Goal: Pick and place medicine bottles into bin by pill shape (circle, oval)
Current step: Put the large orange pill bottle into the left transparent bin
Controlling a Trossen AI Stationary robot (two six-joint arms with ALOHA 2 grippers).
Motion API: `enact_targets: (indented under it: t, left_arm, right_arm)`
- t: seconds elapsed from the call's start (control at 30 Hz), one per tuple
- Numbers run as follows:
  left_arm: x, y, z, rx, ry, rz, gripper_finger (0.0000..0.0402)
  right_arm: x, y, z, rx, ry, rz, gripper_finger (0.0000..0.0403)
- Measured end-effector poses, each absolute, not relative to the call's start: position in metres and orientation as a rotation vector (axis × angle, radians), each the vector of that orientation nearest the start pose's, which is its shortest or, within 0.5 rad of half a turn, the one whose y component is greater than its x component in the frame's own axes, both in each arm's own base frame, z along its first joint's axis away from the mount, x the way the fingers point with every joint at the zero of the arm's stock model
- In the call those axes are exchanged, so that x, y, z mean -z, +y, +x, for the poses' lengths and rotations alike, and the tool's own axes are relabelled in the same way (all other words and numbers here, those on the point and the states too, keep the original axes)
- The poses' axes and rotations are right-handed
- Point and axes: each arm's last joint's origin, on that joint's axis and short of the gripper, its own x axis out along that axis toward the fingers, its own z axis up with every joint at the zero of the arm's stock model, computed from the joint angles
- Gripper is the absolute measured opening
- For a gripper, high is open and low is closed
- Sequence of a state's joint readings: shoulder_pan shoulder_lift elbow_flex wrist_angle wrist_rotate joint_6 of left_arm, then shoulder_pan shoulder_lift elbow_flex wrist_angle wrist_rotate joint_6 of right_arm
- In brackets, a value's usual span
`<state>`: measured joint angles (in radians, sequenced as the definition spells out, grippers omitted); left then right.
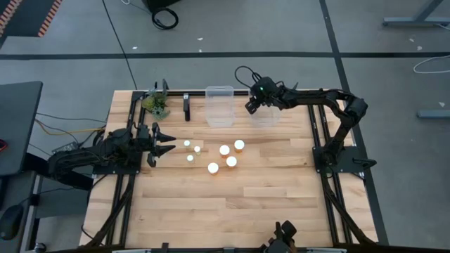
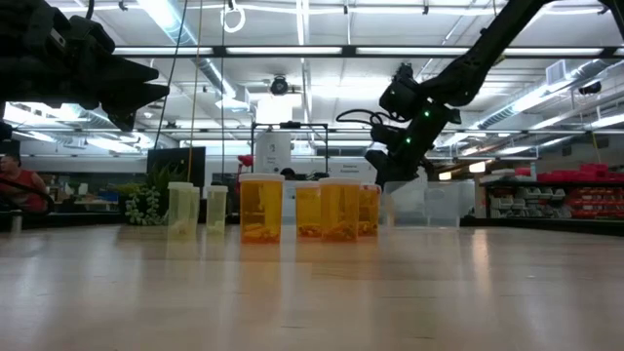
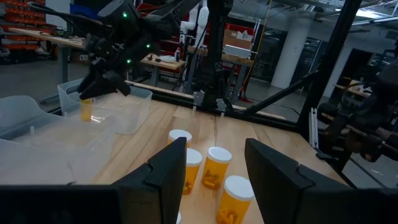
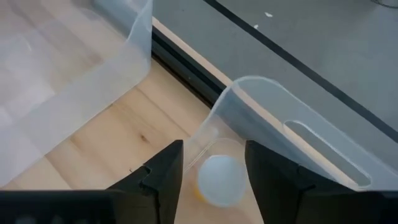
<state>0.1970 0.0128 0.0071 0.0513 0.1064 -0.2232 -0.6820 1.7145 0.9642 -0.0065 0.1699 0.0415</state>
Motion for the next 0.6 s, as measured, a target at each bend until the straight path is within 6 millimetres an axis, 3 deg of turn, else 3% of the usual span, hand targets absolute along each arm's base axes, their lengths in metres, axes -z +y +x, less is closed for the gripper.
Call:
enact_targets:
  t: [0.3, 0.6]
  left_arm:
    - [-0.17, 0.016, 0.097, -0.085, -0.055, -0.216, 0.0172]
    - [-0.17, 0.016, 0.097, -0.085, -0.055, -0.216, 0.0172]
  right_arm:
    - [-0.189, -0.215, 0.276, 0.789, 0.746, 0.175, 0.018]
    - [-0.231, -0.182, 0.278, 0.712, 0.646, 0.107, 0.018]
